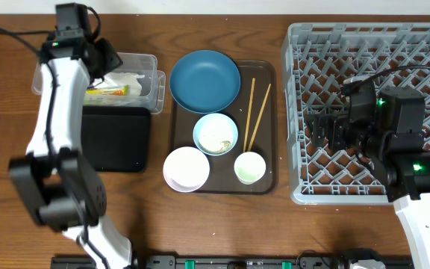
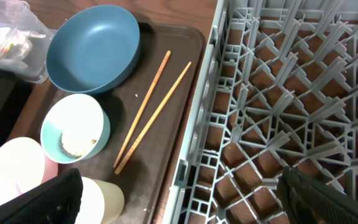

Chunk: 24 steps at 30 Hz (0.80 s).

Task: Sort waste into correct bins and load items into the dishwasher rack
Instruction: 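Carry the wrapper and tissue left and drop them into the clear bin, then grasp the white cup with the left gripper and lift it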

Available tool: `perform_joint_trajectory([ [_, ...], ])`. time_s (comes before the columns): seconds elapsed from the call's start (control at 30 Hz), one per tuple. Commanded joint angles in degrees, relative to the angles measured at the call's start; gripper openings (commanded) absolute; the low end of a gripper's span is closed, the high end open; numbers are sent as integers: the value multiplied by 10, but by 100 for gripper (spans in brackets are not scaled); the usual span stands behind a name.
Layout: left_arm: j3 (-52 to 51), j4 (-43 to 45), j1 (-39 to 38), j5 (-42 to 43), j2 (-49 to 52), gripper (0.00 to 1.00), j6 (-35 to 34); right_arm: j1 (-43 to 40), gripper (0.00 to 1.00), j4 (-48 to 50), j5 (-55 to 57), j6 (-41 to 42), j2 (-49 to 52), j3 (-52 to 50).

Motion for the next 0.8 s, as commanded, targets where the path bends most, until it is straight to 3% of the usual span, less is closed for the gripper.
perform_joint_trajectory([
  [0.0,-1,-23,-19,56,-57,63,61,5,99,0,-4,-7,-1,12],
  [0.47,-2,-171,-186,78,-90,66,129,5,99,0,-5,-6,0,12],
  [0.77,-17,-220,-274,78,-90,66,125,5,99,-9,-4,0,6,11],
])
